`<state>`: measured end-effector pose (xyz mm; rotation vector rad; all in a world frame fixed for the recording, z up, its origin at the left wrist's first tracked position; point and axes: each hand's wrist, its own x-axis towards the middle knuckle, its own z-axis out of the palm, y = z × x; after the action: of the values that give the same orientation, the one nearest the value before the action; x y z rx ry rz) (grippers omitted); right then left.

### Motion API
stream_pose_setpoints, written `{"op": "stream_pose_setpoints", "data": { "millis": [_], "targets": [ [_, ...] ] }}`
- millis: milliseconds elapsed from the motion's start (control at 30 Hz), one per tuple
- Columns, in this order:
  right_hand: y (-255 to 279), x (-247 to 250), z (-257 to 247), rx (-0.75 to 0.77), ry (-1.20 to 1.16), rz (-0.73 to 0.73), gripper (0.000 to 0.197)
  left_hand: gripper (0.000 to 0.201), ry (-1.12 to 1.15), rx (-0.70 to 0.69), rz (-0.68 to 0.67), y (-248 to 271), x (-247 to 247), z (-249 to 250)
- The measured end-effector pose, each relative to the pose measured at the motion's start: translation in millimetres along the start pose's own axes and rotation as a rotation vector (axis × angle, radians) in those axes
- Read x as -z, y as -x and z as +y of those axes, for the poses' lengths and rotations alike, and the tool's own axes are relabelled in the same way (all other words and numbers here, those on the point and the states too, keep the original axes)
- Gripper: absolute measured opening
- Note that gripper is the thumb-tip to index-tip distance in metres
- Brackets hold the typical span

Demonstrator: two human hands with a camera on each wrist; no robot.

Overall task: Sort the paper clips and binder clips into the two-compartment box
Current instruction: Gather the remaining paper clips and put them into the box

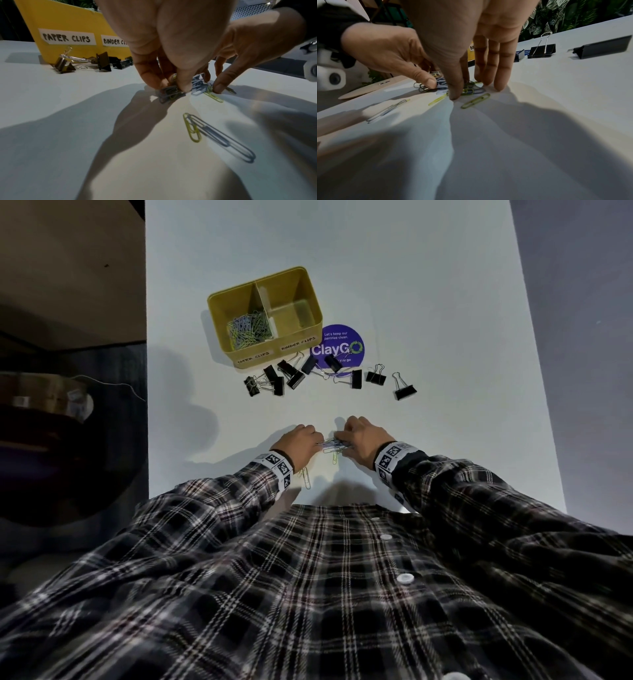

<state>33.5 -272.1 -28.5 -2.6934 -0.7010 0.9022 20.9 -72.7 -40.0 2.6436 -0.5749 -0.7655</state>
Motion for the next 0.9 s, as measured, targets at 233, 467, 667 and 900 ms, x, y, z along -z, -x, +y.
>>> {"op": "stream_pose_setpoints", "data": {
  "millis": [233,467,667,900],
  "targets": [
    [-1.7,3.8,-3.9,-0.012,0.002,-0.006,0.036,0.024,0.071,0.01,0.096,22.3,25.5,-31.5],
    [-8.7,2.9,-17.2,0.035,0.204,-0.058,0.025,0.02,0.122,0.084,0.317,27.0,83.8,-47.9],
    [-12.5,9.1,-24.0,0.011,0.234,-0.059,0.027,0.021,0.226,0.27,0.517,14.3,137.1,-56.2],
    [-20.4,10.1,-18.3,-0.092,0.088,-0.007,0.031,0.022,0.248,0.54,0.649,-27.3,194.3,-95.3]
  ]
}}
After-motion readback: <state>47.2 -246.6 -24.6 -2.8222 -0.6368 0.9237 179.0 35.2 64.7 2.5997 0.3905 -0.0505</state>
